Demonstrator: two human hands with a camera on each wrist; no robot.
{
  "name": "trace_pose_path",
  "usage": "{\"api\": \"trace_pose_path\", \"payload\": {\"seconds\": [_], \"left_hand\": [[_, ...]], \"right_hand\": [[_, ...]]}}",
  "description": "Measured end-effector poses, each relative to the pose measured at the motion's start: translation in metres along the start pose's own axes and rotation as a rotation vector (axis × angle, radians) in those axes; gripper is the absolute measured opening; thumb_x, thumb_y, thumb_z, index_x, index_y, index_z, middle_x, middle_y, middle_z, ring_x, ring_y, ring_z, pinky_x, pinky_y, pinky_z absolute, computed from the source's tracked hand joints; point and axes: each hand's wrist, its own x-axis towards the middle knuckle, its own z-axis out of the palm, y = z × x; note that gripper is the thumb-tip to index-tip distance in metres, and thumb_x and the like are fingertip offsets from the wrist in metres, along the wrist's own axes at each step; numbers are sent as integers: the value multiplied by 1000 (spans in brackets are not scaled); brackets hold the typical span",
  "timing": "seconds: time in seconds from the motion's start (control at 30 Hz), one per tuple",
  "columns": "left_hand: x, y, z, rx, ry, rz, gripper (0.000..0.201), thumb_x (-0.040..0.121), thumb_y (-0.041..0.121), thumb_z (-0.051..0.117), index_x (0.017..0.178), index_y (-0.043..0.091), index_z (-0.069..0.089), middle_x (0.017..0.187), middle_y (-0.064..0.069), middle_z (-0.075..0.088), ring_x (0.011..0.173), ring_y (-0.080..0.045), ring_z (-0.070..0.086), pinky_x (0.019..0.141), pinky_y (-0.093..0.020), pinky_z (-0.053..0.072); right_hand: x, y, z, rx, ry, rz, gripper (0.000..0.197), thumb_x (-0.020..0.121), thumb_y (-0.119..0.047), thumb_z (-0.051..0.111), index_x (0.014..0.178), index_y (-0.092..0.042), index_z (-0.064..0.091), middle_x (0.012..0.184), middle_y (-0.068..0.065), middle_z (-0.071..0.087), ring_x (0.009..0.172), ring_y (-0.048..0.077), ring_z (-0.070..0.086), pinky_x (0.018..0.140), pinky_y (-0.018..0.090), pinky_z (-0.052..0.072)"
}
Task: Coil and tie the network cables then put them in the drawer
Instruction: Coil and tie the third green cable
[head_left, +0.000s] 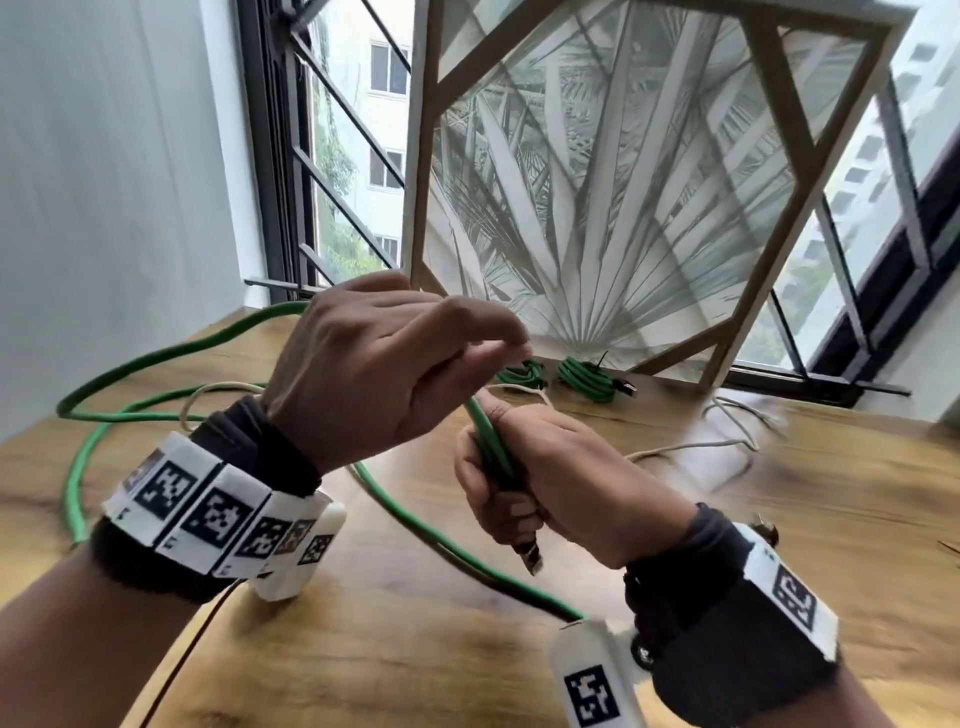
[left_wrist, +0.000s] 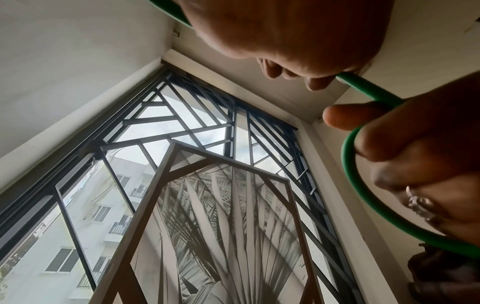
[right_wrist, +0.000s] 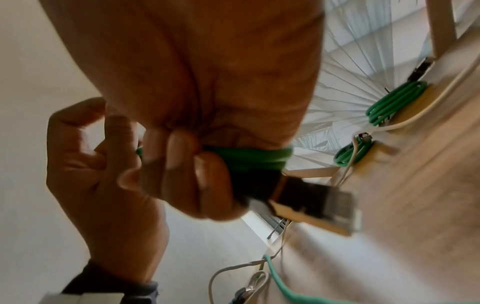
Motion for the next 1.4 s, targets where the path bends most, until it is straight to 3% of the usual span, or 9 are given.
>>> {"api": "trace_pose_path", "payload": {"seconds": [0.13, 0.37, 0.53, 0.67, 0.83, 0.93, 1.07, 1.23, 1.4], "left_hand": [[1, 0, -2, -37, 15, -68, 12, 106, 26, 64, 113, 17, 59, 61, -1, 65, 50, -16, 52, 61, -34, 50], [6, 9, -3, -186, 38, -169, 13, 108, 26, 58, 115, 16, 56, 51, 2, 57, 51, -11, 39, 68, -6, 34], [6, 11, -3, -210, -2, -208, 14, 108, 27, 55, 115, 15, 59, 55, 2, 61, 50, -8, 46, 63, -8, 35], [4, 7, -6, -279, -18, -324, 49, 113, 39, 36, 106, 3, 69, 79, 28, 56, 70, 14, 54, 67, -9, 38], [4, 5, -2, -244, -242, -255, 47, 113, 35, 35, 106, 2, 66, 90, 9, 54, 76, -12, 56, 69, -31, 46], [0, -3, 0, -194, -321, -282, 29, 111, 25, 45, 113, 7, 68, 100, 5, 66, 80, -24, 65, 68, -41, 52], [-7, -12, 4, -203, -461, -334, 33, 113, 36, 43, 127, 18, 67, 101, 6, 71, 83, -23, 71, 68, -44, 56], [-10, -14, 8, -139, -526, -331, 34, 110, 47, 46, 135, 33, 65, 84, 9, 65, 68, -16, 59, 61, -36, 50], [-13, -11, 12, -115, -657, -294, 44, 108, 57, 40, 148, 47, 54, 95, 7, 75, 71, -13, 65, 59, -36, 52]], "right_hand": [[-4, -5, -1, 120, -142, 47, 79, 95, -79, 21, 64, -10, 47, 52, -2, 21, 47, 13, 18, 50, 34, 9], [-10, -11, -2, 201, -385, 94, 79, 89, -82, 20, 63, -12, 44, 48, -7, 22, 40, 8, 18, 40, 23, 11], [-12, -12, -3, 270, -457, 109, 71, 88, -81, 27, 62, -16, 40, 48, -10, 24, 43, 11, 10, 42, 32, 0], [-14, -15, 0, 387, -520, 42, 59, 96, -66, 33, 58, -21, 34, 47, -8, 25, 42, 12, 12, 42, 34, 2], [-23, -26, 0, 628, -625, -143, 56, 102, -53, 37, 55, -23, 28, 43, -5, 17, 38, 10, 8, 41, 33, 6], [-26, -33, -3, 731, -579, -241, 57, 103, -51, 28, 54, -22, 25, 41, -4, 14, 37, 10, 9, 42, 30, 10], [-27, -36, -8, 836, -438, -362, 53, 101, -51, 29, 57, -23, 23, 43, -5, 13, 38, 13, 8, 42, 30, 9], [-21, -30, -11, 904, -267, -472, 44, 101, -44, 30, 61, -25, 29, 46, -6, 15, 40, 12, 9, 42, 28, 11], [-17, -25, -21, 1047, -123, -579, 38, 105, -38, 33, 68, -27, 34, 51, -7, 24, 45, 12, 20, 48, 26, 20]]}}
